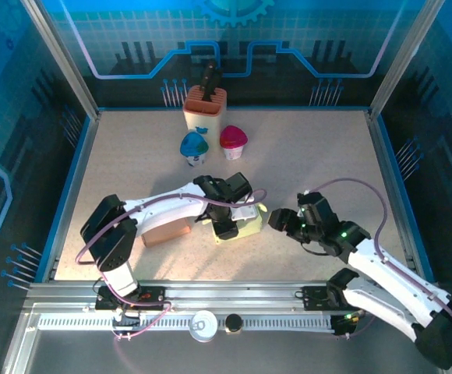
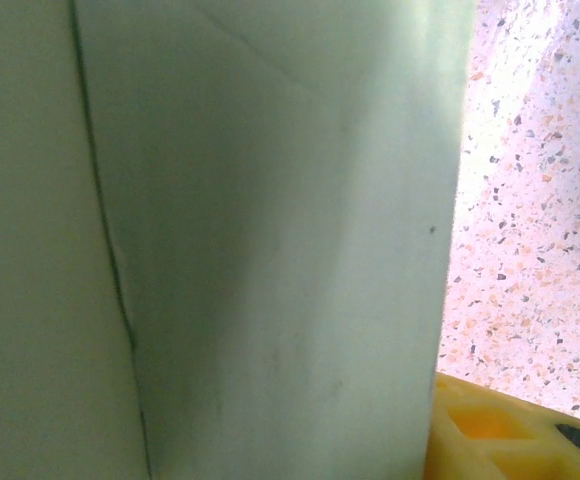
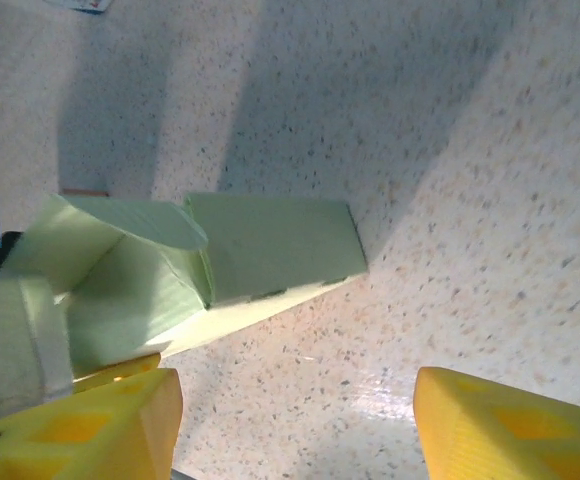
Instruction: Fold the paper box
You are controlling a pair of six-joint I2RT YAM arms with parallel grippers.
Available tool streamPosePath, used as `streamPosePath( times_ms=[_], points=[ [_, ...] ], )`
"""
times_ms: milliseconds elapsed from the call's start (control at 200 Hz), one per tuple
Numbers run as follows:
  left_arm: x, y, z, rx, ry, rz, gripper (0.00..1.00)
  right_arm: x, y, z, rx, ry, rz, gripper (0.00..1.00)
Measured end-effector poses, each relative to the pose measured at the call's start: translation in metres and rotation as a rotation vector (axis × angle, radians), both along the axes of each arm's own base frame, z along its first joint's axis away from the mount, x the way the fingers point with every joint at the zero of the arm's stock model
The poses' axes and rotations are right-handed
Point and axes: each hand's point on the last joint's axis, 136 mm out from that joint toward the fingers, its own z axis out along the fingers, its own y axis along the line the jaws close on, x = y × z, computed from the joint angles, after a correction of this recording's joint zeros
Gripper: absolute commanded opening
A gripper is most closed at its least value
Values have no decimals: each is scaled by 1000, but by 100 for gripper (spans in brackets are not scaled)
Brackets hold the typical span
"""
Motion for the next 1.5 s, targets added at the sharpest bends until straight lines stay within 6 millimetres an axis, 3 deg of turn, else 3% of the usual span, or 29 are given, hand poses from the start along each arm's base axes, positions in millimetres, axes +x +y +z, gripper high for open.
streamPosePath(
  times_ms=[105,480,845,970,1281,1501],
  points=[
    [1,0,1,-16,-2,4,50,-3,9,-10,46,47,-66,63],
    [6,1,1,-34,-13,10,51,14,38,-8,187,86,-195,65],
    [17,15,-1,-10,-39,61,52,28,53,-19,249,105,-236,61],
    [15,10,1,-41,-34,43,52,28,51,-24,268,90,-242,62],
    [11,0,6,-134,-36,15,54,30,46,2,351,-2,-254,67],
    [12,-1,6,-149,-42,16,54,33,56,-25,353,72,-267,66]
  ],
)
